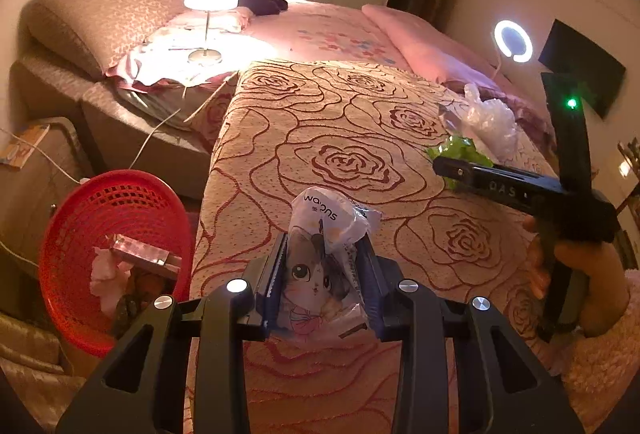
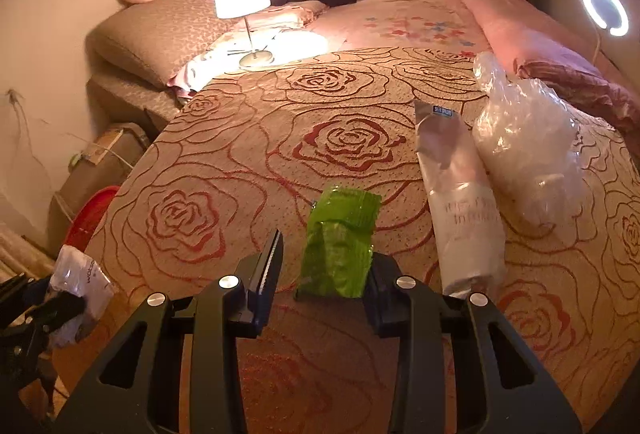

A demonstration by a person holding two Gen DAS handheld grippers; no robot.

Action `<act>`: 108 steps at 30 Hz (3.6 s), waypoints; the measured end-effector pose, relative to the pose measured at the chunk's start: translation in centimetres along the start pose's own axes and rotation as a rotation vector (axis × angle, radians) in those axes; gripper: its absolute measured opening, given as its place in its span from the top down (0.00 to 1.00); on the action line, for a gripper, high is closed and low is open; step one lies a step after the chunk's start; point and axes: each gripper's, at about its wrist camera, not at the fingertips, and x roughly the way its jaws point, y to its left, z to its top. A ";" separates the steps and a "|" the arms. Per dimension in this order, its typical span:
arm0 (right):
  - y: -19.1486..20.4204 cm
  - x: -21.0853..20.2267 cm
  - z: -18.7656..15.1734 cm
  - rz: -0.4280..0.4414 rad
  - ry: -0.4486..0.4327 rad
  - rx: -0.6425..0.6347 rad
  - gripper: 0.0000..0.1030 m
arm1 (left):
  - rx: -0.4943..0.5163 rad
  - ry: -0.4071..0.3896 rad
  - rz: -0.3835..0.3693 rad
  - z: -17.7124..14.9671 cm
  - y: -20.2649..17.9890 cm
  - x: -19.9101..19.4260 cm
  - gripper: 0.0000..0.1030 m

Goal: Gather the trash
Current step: 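Grasp the green packet with the right tool while the left tool holds the wrapper, then carry the wrapper and green packet over the wastebasket with both tools, then open both tools to drop the wrapper and green packet into the wastebasket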

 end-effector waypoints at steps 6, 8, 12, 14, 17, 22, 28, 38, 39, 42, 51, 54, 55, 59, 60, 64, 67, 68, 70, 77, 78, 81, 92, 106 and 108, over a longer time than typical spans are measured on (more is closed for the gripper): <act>0.1 -0.9 0.6 0.003 -0.025 0.000 0.79 | -0.008 -0.013 0.006 0.1 0.3 -0.5 0.69; 0.5 -1.0 0.6 0.009 -0.026 -0.010 0.81 | -0.014 -0.014 0.010 0.1 0.6 -0.6 0.69; 0.5 -0.8 0.6 0.007 -0.015 0.001 0.82 | -0.028 -0.019 0.020 0.1 1.1 -1.0 0.69; 0.6 -1.0 0.5 0.007 -0.017 0.005 0.83 | -0.037 -0.025 0.029 0.2 1.5 -1.3 0.69; 1.1 -1.5 0.4 0.016 -0.025 0.002 0.83 | -0.054 -0.036 0.039 0.3 2.2 -1.7 0.69; 2.9 -2.7 0.2 0.037 -0.048 -0.032 0.83 | -0.077 -0.062 0.082 0.5 3.5 -2.4 0.69; 6.0 -3.5 0.0 0.069 -0.058 -0.093 0.83 | -0.115 -0.079 0.124 0.4 5.2 -3.2 0.69; 10.5 -3.7 -0.1 0.122 -0.056 -0.161 0.83 | -0.176 -0.107 0.189 0.1 8.1 -5.0 0.69; 11.0 -3.7 -0.1 0.127 -0.054 -0.166 0.83 | -0.182 -0.107 0.199 0.1 8.4 -5.2 0.69; 12.5 -3.6 -0.3 0.144 -0.046 -0.189 0.83 | -0.207 -0.102 0.226 -0.2 9.5 -5.5 0.69; 17.1 -2.5 -0.4 0.211 -0.018 -0.258 0.83 | -0.254 -0.096 0.279 -0.9 12.1 -6.3 0.69; 18.3 -2.1 -0.3 0.223 -0.015 -0.276 0.83 | -0.270 -0.090 0.297 -1.3 13.0 -6.3 0.69; 18.7 -1.9 -0.3 0.226 -0.013 -0.281 0.83 | -0.273 -0.088 0.301 -1.4 13.2 -6.3 0.68; 19.9 -1.0 -0.1 0.241 0.003 -0.293 0.83 | -0.286 -0.081 0.314 -1.6 14.1 -6.1 0.69; 20.3 -0.7 0.0 0.248 0.008 -0.298 0.83 | -0.289 -0.081 0.315 -1.6 14.3 -6.1 0.68; 21.5 0.0 0.3 0.261 0.015 -0.316 0.83 | -0.291 -0.072 0.323 -1.6 15.0 -5.6 0.68; 22.4 0.7 0.8 0.272 0.022 -0.335 0.83 | -0.284 -0.066 0.330 -1.4 15.3 -5.1 0.68; 22.7 1.0 1.0 0.278 0.027 -0.339 0.83 | -0.283 -0.065 0.331 -1.4 15.4 -5.0 0.68; 23.2 1.5 1.2 0.285 0.034 -0.345 0.83 | -0.285 -0.058 0.335 -1.3 15.7 -4.6 0.68; 24.9 3.6 2.1 0.314 0.076 -0.339 0.83 | -0.297 -0.023 0.334 -1.2 17.6 -2.8 0.68; 25.0 4.0 2.3 0.319 0.086 -0.331 0.83 | -0.300 -0.019 0.334 -1.3 17.8 -2.6 0.68; 25.5 5.0 2.6 0.323 0.105 -0.323 0.83 | -0.318 -0.003 0.330 -1.3 18.7 -2.0 0.68; 27.0 8.5 2.2 0.322 0.202 -0.304 0.83 | -0.343 0.031 0.323 -1.4 20.2 -0.7 0.67; 26.9 9.1 2.0 0.321 0.220 -0.289 0.67 | -0.378 0.009 0.312 -1.4 20.9 -1.3 0.36; 26.5 8.8 1.9 0.321 0.215 -0.283 0.66 | -0.384 0.006 0.313 -1.5 20.9 -1.4 0.35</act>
